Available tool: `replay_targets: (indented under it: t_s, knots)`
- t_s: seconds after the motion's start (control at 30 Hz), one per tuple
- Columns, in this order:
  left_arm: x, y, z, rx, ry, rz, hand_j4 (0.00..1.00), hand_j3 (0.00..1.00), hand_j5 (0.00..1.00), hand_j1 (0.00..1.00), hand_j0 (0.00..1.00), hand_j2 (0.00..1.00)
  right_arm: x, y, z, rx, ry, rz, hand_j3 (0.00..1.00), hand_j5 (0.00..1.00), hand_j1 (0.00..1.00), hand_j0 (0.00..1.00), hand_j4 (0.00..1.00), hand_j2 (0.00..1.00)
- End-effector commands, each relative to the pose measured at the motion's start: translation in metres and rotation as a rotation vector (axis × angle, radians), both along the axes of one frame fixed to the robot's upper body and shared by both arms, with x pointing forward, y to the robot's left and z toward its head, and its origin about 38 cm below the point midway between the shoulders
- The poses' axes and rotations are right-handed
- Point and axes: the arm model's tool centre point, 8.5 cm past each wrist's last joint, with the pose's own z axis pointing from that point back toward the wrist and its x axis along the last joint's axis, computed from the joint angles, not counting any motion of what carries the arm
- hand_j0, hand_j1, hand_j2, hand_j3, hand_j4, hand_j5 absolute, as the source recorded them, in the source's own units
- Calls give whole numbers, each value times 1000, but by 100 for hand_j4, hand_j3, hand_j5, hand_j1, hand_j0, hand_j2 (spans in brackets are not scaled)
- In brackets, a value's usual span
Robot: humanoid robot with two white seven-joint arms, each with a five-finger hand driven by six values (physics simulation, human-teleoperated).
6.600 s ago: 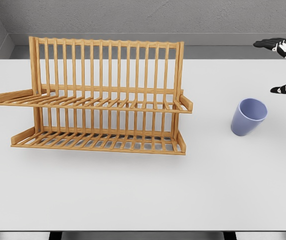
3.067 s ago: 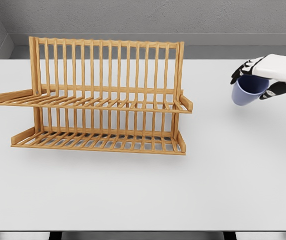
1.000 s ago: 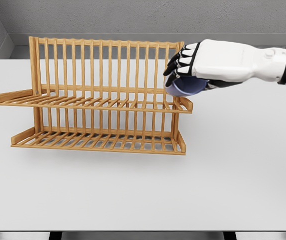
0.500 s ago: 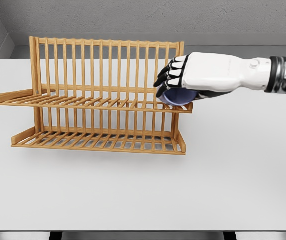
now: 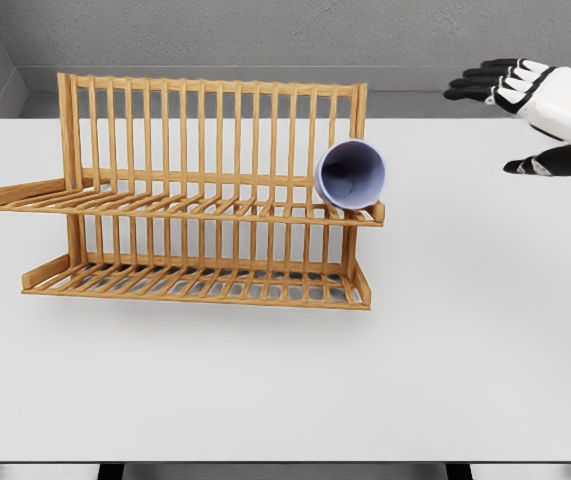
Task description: Right arm put cup on second shelf
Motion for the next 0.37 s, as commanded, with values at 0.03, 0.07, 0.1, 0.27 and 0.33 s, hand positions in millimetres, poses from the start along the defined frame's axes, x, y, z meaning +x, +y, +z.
replay_targets:
  t_s: [0.03,0.07,0.1,0.27,0.33]
  knots:
    - [0,0,0,1,0,1,100,100,100,100,100,100,-3,-27,2,82,-45,-102,100,100,100,100,100,100]
    - [0,0,0,-1,0,1,100,100,100,100,100,100,-3,-21,-18,93,-13,-109,100,100,100,100,100,100]
    - [1,0,0,-1,-6,-3,100,100,100,100,100,100,-3,-18,-29,84,7,-117,100,100,100,100,100,100]
    - [14,0,0,-1,-21,-1,100,100,100,100,100,100,-1,-4,-58,79,61,-113,100,100,100,100,100,100]
    - [14,0,0,-1,-21,-6,100,100,100,100,100,100,0,-1,-63,86,68,-110,100,100,100,100,100,100]
